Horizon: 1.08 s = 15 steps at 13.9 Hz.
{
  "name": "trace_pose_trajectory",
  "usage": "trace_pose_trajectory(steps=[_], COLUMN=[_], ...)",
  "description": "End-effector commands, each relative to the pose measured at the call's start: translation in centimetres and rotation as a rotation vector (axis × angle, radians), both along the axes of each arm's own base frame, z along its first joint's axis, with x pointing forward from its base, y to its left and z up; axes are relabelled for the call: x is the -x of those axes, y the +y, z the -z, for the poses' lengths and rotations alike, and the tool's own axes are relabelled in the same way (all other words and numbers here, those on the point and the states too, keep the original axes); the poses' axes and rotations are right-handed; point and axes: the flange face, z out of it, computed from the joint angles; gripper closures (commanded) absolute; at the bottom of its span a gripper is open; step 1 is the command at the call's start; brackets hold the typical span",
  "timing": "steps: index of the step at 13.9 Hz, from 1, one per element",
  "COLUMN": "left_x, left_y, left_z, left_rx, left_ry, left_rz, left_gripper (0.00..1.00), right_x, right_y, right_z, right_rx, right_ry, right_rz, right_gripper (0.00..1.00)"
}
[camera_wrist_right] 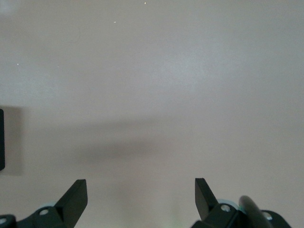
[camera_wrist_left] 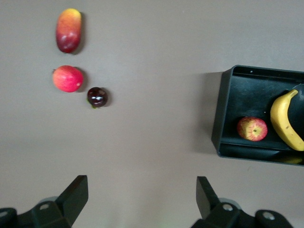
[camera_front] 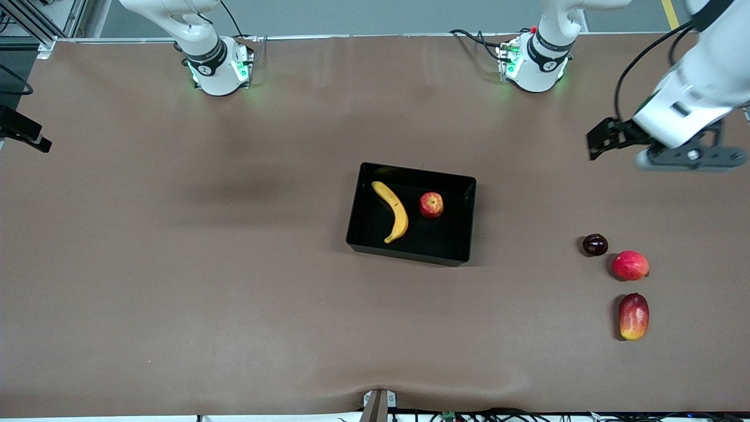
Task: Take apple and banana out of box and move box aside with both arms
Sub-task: 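Move the left gripper toward the red apple in the black tray, then lower the left gripper into the tray and grasp the red apple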
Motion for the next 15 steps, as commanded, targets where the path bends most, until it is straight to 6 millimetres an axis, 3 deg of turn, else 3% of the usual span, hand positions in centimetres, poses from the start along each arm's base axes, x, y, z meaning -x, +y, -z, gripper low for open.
trace_pose_trajectory(steps=[1, 5, 7, 10, 12, 15], left_x=[-0.3, -0.3, 0.9, 1.9, 1.8, 2.2], left_y=[-5.9, -15.7, -19.9, -23.2, -24.1, -25.1], left_z=[3.0, 11.1, 15.6, 22.7, 26.9, 31.3], left_rx=[0.008, -0.002, -0.021, -0.053, -0.058, -0.045], left_ry=[0.006, -0.004, -0.025, 0.014, 0.041, 0.049], left_rz=[-0.048, -0.136, -0.129, -0.135, -0.131, -0.133], left_gripper=[0.00, 0.00, 0.00, 0.00, 0.00, 0.00], right_x=[0.3, 0.1, 0.1, -0.1, -0.1, -0.1], right_y=[-0.5, -0.6, -0.6, -0.3, -0.5, -0.5], right_z=[-0.2, 0.1, 0.0, 0.3, 0.3, 0.2], right_rx=[0.005, 0.005, 0.005, 0.007, 0.005, 0.006], right_ry=[-0.005, 0.001, 0.000, 0.001, 0.001, 0.000], right_rz=[0.015, 0.018, 0.019, 0.008, 0.011, 0.011], right_gripper=[0.00, 0.00, 0.00, 0.00, 0.00, 0.00])
